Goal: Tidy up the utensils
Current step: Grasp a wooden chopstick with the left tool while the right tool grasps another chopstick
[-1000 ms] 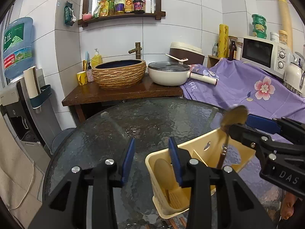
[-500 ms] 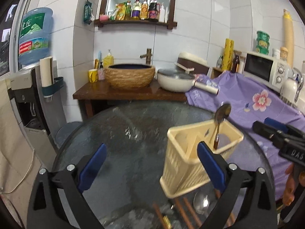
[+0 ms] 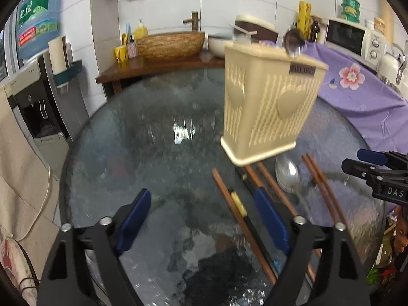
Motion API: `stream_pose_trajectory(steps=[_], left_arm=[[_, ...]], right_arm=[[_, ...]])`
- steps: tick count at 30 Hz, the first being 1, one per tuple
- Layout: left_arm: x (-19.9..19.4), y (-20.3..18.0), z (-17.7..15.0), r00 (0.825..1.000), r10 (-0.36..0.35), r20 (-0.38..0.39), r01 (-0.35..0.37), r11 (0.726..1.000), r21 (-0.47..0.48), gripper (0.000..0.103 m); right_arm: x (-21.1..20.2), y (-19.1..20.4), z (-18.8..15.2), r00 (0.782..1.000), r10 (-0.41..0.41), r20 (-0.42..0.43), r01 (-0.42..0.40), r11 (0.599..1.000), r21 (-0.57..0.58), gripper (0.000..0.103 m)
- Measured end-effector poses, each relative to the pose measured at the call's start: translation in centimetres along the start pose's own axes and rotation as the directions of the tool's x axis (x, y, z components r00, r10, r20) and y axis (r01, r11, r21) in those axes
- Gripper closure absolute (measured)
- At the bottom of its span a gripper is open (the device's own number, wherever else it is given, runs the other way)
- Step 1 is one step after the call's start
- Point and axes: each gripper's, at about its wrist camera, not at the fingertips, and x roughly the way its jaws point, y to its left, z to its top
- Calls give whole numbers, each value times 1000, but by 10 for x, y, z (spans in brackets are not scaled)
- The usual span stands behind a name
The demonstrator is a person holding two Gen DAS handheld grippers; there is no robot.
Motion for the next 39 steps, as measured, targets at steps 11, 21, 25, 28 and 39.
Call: stream_pose_trajectory(steps=[11, 21, 25, 28, 39], left_arm=[[16, -8, -26, 992, -75, -98, 74, 997, -8, 51], [22, -2, -15, 995, -54, -89, 52, 998, -25, 51], [26, 6, -9, 994, -56, -91, 51, 997, -53, 51], [33, 10, 2, 994, -66, -88, 59, 995, -82, 51], [58, 2, 22, 991, -62, -116, 53, 996, -76, 51]], right_arm=[[24, 3, -26, 994, 13, -105, -13, 1000, 1, 51], [33, 7, -25, 991, 5, -133, -7, 1000, -11, 52], [35, 6, -24, 990, 10, -138, -11, 1000, -7, 52], [39, 3, -18, 990, 15, -143, -14, 1000, 5, 54], [55, -3, -1, 988, 15, -154, -12, 1000, 21, 61]])
